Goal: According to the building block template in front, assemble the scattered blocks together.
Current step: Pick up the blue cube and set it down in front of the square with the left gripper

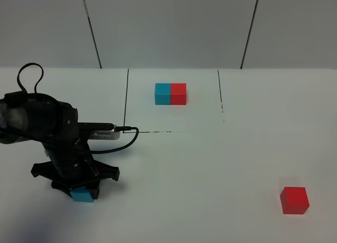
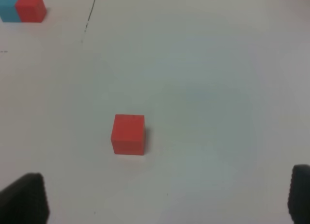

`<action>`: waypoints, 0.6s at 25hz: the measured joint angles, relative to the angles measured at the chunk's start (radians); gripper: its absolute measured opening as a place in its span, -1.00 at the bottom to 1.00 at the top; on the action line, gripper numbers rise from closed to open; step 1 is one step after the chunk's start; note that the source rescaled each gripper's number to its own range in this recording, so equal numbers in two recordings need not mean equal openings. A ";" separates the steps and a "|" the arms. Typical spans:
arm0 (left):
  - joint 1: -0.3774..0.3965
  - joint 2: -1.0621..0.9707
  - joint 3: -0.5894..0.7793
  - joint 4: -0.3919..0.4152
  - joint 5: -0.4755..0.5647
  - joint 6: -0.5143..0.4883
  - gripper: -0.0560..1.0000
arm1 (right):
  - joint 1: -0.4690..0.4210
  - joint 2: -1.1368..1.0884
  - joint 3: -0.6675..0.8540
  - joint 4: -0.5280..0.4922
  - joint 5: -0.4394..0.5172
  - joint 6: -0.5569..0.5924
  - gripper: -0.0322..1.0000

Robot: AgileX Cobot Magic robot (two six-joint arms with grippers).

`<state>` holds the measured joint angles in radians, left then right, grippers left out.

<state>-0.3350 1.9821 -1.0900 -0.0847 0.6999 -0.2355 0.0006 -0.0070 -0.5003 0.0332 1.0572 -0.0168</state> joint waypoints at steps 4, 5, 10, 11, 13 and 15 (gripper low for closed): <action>0.000 -0.038 -0.005 0.009 0.056 0.077 -0.88 | 0.000 0.000 0.000 0.000 0.000 0.000 1.00; 0.000 -0.053 -0.011 0.009 0.067 0.111 -0.88 | 0.000 0.000 0.000 0.000 0.000 0.000 1.00; 0.000 -0.111 -0.064 0.016 0.155 0.370 -0.88 | 0.000 0.000 0.000 0.000 0.000 0.000 1.00; 0.000 -0.114 -0.073 0.016 0.180 0.425 -0.88 | 0.000 0.000 0.000 0.000 0.000 0.000 1.00; -0.001 -0.116 -0.078 0.016 0.220 0.514 -0.88 | 0.000 0.000 0.000 0.000 0.000 0.000 1.00; -0.004 -0.116 -0.078 0.017 0.250 0.585 -0.88 | 0.000 0.000 0.000 0.000 0.000 0.000 1.00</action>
<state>-0.3388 1.8656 -1.1676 -0.0679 0.9495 0.3498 0.0006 -0.0070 -0.5003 0.0332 1.0572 -0.0168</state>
